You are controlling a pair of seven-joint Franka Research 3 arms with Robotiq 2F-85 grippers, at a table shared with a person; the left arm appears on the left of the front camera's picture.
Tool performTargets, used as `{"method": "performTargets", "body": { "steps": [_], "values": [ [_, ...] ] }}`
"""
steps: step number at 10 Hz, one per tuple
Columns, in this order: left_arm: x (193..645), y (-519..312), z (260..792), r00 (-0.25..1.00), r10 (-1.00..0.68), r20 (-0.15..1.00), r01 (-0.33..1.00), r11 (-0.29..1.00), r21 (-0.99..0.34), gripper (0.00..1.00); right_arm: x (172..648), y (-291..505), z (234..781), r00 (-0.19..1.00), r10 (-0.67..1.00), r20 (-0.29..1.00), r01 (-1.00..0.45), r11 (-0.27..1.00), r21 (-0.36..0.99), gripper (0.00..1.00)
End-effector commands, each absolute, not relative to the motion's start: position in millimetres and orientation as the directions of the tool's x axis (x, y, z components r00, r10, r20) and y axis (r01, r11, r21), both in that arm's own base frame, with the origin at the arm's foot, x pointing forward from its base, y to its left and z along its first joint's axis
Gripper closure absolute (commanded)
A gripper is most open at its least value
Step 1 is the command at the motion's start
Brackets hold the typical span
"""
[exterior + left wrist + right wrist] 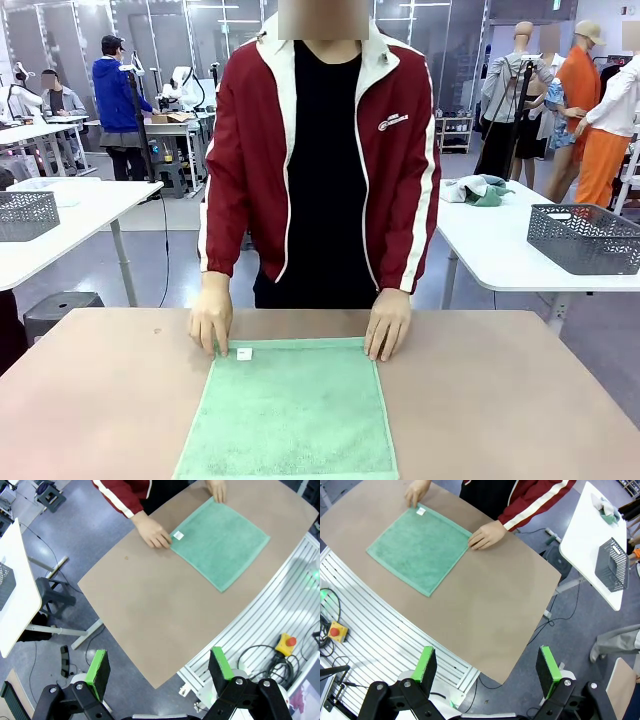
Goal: Fold the towels and place them in the basket.
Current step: When a person lays out a Towel with hook on the table, fold it in half twice.
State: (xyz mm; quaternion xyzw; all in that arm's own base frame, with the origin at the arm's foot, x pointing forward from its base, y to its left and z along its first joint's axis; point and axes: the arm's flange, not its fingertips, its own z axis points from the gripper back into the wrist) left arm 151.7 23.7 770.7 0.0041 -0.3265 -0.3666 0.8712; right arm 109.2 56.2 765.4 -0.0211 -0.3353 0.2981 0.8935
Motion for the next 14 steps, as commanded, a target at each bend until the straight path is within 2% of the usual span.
{"method": "performTargets", "body": {
  "steps": [1,11,14],
  "values": [
    [151.1,23.4,772.2,0.514,-0.641,0.570,0.637,0.731,0.247,0.00,100.0,55.5,767.5,0.589,0.548,0.594,-0.516,0.821,-0.245,0.00],
    [151.7,23.7,770.7,0.518,-0.641,0.566,0.636,0.731,0.247,0.00,109.2,56.2,765.4,0.597,0.547,0.587,-0.518,0.821,-0.238,0.00],
    [224.2,-79.2,762.6,0.398,-0.861,0.316,0.802,0.494,0.336,0.00,151.9,104.5,754.5,0.523,0.733,0.435,-0.695,0.662,-0.279,0.00]
  ]
}}
